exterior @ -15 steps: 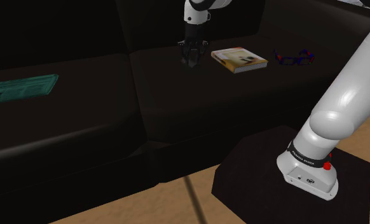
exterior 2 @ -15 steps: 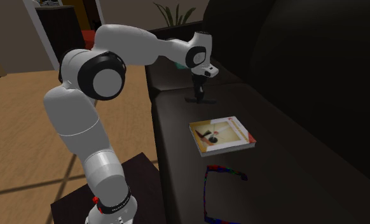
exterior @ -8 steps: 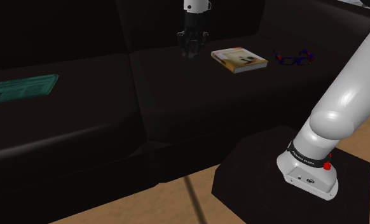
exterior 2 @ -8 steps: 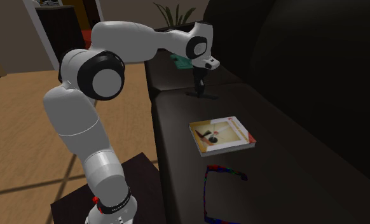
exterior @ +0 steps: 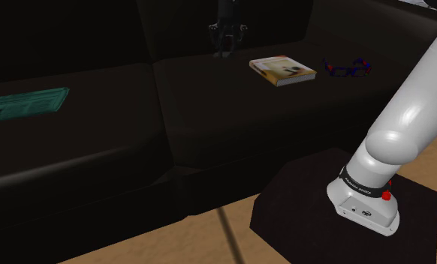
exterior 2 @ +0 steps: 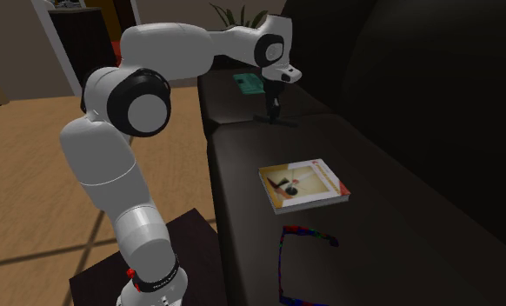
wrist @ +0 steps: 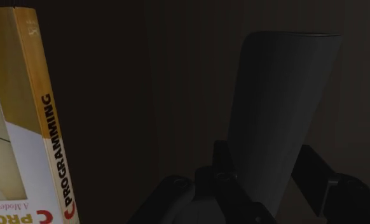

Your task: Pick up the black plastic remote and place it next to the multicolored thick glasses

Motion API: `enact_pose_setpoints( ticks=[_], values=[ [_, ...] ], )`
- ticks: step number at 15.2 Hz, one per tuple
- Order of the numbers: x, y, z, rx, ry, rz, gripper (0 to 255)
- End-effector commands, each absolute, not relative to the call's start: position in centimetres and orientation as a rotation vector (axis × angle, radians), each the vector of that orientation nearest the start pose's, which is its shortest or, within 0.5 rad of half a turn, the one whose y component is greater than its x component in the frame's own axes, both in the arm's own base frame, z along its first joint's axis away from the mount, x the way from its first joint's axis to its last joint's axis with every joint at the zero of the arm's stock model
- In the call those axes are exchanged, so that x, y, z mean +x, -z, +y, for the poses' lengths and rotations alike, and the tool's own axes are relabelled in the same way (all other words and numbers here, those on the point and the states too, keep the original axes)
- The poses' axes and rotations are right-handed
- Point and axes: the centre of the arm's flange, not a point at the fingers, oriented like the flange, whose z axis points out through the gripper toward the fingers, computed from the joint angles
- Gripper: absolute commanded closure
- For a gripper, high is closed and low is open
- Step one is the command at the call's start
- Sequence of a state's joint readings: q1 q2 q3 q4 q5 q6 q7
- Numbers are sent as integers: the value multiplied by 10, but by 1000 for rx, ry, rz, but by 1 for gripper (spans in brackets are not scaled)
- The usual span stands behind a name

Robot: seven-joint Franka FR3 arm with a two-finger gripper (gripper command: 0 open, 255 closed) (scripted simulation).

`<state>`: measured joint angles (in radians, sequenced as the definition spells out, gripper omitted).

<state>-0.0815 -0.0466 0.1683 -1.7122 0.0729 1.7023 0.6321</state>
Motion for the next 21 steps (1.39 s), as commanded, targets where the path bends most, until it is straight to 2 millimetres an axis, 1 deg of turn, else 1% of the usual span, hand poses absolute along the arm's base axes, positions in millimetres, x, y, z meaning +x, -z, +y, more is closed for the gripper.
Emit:
enact_pose_setpoints(
  ticks=[1, 21],
  values=[
    [544, -598, 44, -2952, 17, 839, 255],
    [470, -598, -210, -2952, 17, 839, 255]
  ],
)
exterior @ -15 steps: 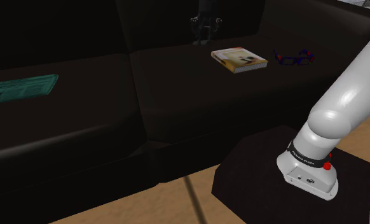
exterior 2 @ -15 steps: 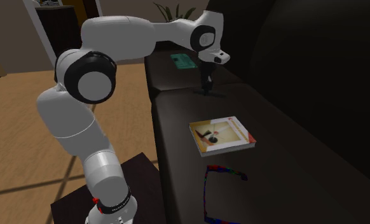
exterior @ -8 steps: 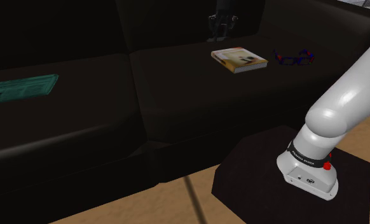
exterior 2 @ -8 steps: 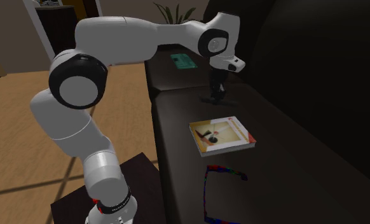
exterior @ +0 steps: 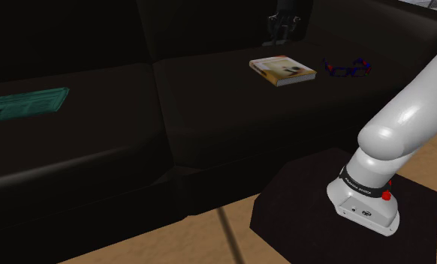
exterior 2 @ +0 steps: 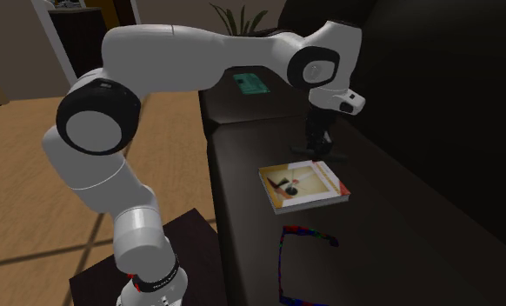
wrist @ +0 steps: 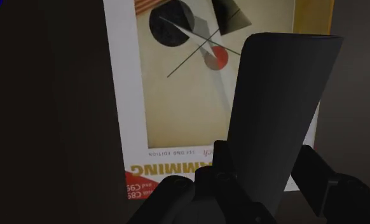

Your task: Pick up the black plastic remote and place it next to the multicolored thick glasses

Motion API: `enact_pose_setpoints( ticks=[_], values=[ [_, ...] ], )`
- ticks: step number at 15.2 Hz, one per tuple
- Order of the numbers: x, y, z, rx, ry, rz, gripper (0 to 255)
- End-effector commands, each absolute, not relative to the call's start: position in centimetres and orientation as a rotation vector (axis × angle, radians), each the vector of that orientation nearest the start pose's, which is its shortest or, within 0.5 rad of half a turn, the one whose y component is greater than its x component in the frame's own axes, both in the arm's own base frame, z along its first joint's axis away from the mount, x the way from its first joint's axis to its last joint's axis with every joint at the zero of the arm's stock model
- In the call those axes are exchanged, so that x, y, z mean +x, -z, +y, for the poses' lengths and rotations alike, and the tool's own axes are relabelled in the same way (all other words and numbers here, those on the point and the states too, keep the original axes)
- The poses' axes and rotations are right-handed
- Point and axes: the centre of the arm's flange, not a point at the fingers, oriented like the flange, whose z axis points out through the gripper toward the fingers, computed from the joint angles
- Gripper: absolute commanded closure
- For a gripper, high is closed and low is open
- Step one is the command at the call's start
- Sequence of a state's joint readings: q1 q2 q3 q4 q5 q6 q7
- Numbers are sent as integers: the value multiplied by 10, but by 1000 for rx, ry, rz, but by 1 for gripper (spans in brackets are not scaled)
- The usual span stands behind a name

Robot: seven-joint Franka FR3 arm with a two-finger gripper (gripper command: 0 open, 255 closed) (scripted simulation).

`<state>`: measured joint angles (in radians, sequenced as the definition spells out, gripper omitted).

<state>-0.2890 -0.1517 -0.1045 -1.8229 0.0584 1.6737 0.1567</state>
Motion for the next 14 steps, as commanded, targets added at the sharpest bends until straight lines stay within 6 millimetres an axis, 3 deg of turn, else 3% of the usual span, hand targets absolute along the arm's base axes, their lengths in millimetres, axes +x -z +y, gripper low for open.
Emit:
enact_pose_setpoints(
  ticks=[1, 14],
  values=[
    [467, -598, -222, -2952, 17, 839, 255],
    [419, -598, -387, -2952, 17, 839, 255]
  ],
)
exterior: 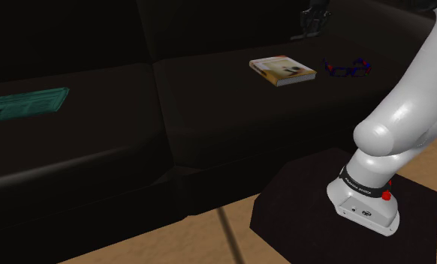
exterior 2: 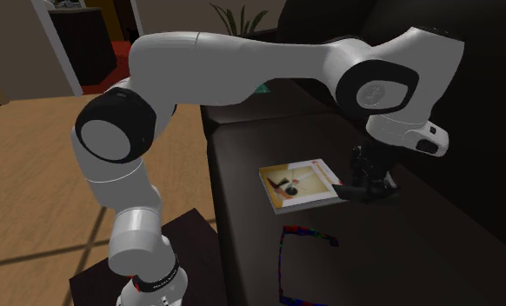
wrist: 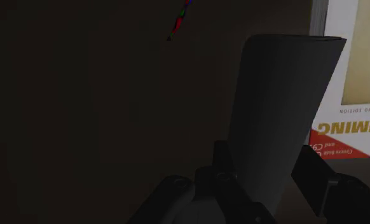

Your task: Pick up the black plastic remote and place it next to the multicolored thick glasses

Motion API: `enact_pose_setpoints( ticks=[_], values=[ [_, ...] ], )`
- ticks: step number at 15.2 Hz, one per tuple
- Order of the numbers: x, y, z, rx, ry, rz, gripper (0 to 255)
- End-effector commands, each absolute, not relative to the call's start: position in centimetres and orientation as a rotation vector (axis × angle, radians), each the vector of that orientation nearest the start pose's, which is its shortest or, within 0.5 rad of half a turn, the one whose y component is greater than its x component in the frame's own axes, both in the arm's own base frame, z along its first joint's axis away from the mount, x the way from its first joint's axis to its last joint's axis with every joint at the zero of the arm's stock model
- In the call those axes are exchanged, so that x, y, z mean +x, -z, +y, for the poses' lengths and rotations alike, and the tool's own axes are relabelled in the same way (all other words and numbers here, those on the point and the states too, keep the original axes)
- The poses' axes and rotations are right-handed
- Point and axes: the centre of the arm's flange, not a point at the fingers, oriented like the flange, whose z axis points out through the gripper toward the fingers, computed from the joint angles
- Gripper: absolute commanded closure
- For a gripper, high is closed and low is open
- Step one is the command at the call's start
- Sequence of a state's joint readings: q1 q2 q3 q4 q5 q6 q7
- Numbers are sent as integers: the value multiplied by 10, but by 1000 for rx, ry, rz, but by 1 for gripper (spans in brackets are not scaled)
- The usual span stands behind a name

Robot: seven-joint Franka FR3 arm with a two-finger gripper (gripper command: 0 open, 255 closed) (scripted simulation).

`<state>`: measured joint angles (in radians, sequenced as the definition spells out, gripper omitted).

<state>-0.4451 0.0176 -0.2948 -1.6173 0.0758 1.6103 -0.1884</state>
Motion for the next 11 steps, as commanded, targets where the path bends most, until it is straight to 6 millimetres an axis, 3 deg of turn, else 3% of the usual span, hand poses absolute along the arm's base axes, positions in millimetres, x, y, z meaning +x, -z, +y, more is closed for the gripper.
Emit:
enact_pose_setpoints(
  ticks=[1, 5, 11],
  values=[
    [415, -598, -400, -2952, 17, 839, 255],
    [400, -598, -452, -2952, 17, 839, 255],
    [400, -566, -452, -2952, 17, 839, 255]
  ],
)
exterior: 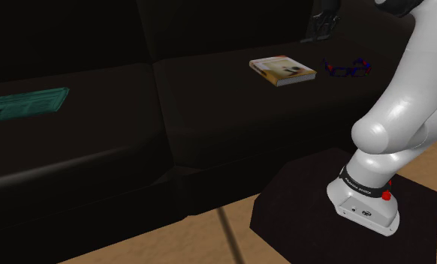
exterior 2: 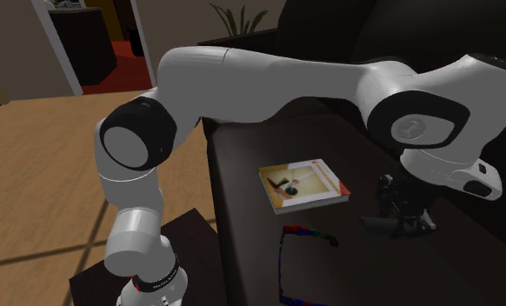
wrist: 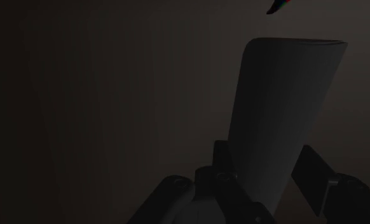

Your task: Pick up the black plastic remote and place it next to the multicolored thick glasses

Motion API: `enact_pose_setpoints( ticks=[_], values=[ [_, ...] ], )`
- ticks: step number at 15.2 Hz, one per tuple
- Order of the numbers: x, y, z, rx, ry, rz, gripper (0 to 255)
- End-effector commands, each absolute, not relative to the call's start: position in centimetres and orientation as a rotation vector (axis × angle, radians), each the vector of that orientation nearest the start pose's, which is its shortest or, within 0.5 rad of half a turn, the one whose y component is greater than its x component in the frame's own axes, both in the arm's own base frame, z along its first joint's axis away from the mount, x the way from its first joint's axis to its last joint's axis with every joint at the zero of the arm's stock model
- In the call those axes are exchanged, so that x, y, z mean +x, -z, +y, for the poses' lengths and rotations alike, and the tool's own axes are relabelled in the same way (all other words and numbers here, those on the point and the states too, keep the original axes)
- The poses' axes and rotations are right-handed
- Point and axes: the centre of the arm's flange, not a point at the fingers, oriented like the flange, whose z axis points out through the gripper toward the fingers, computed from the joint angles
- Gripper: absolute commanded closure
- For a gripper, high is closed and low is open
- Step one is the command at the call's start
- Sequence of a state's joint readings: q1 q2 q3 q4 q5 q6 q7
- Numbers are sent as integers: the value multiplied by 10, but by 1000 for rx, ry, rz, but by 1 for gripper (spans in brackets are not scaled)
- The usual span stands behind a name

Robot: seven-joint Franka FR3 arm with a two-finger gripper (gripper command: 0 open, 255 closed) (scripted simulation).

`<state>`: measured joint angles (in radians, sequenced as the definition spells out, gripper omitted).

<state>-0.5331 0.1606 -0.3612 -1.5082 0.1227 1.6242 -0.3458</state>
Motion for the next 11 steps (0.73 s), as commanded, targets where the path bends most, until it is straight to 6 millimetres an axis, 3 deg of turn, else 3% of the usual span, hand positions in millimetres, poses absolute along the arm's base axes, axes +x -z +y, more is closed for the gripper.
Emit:
enact_pose_setpoints(
  ticks=[1, 11],
  values=[
    [400, -561, -452, -2952, 17, 839, 255],
    [400, -508, -452, -2952, 17, 839, 255]
  ],
)
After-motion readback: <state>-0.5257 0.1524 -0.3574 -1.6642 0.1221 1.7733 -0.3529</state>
